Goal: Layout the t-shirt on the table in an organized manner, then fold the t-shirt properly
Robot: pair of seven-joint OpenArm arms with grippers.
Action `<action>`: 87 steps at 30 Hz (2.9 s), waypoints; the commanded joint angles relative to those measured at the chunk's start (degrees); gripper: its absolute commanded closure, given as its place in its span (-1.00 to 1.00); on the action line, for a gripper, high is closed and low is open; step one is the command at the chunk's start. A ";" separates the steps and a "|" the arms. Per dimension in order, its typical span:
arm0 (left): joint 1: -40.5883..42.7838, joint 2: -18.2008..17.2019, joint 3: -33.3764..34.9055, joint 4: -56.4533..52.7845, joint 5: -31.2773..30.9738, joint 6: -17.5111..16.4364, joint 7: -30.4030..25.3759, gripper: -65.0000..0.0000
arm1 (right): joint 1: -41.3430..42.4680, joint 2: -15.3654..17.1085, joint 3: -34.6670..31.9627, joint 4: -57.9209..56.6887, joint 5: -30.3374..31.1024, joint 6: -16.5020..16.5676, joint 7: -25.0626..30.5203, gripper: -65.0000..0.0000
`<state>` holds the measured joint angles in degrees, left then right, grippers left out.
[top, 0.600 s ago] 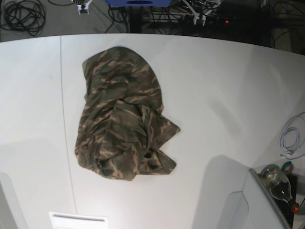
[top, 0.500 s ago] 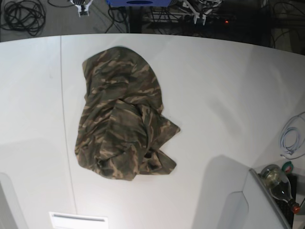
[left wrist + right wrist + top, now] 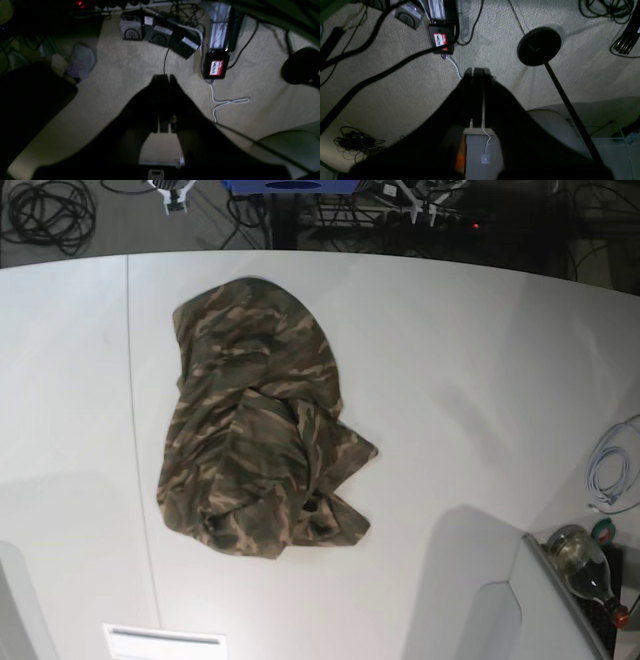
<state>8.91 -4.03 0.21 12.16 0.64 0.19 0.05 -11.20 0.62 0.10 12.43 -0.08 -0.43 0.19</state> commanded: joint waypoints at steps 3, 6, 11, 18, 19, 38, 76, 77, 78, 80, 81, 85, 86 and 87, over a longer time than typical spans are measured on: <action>0.37 -0.14 0.10 0.01 0.01 0.21 -0.10 1.00 | -0.62 0.12 -0.14 0.10 -0.06 0.03 -0.14 0.98; 0.37 -0.14 0.10 0.01 0.01 0.21 -0.10 1.00 | -0.80 0.12 -0.14 0.10 -0.06 0.03 -0.14 0.98; 1.60 -0.58 0.10 0.54 0.01 0.21 -0.10 1.00 | -1.50 0.12 0.12 0.10 0.12 0.03 -0.49 0.98; 14.52 -3.48 0.10 20.23 0.01 0.21 0.08 1.00 | -10.03 0.30 0.30 8.28 0.21 -0.06 -0.49 0.98; 16.63 -4.10 0.10 23.13 -0.16 0.21 0.25 1.00 | -11.88 0.30 0.30 10.65 0.21 -0.15 -0.49 0.98; 45.64 -8.93 -0.87 77.73 -0.69 0.21 0.60 1.00 | -41.24 -4.27 21.31 73.07 0.21 0.12 -7.97 0.98; 14.26 -1.37 -10.89 89.33 -0.78 -5.68 34.71 1.00 | -14.95 -7.79 16.47 82.74 12.16 29.74 -27.57 -0.40; 13.99 -1.46 -13.00 88.45 -0.78 -5.68 34.71 1.00 | -14.25 -7.96 16.47 82.04 12.16 29.66 -27.57 -0.40; 13.82 -1.46 -14.85 87.48 -0.78 -5.68 34.71 1.00 | -13.81 -8.05 16.47 81.24 12.16 28.78 -27.57 -0.40; 13.03 -1.55 -17.66 85.64 -0.69 -6.30 34.80 0.87 | -13.19 -8.14 16.47 79.84 12.25 25.96 -27.48 -0.41; 12.94 -1.99 -18.98 84.58 -0.69 -6.91 34.71 0.84 | -12.67 -8.14 16.47 79.22 12.25 24.56 -27.39 -0.41; 12.94 -3.84 -20.38 81.33 -0.69 -9.55 34.54 0.84 | -11.52 -8.14 16.65 75.71 12.25 22.10 -27.39 -0.40; 12.94 -3.92 -20.47 80.98 -0.69 -10.69 34.54 0.84 | -11.44 -8.05 16.74 74.74 12.25 22.10 -27.39 -0.40; 12.94 -3.92 -20.56 80.72 -0.69 -11.92 34.54 0.84 | -11.26 -8.05 16.74 73.77 12.25 22.27 -27.39 -0.40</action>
<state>22.04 -7.75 -20.25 92.01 -0.01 -11.81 35.57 -22.50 -7.55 16.75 86.00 12.29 21.76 -26.22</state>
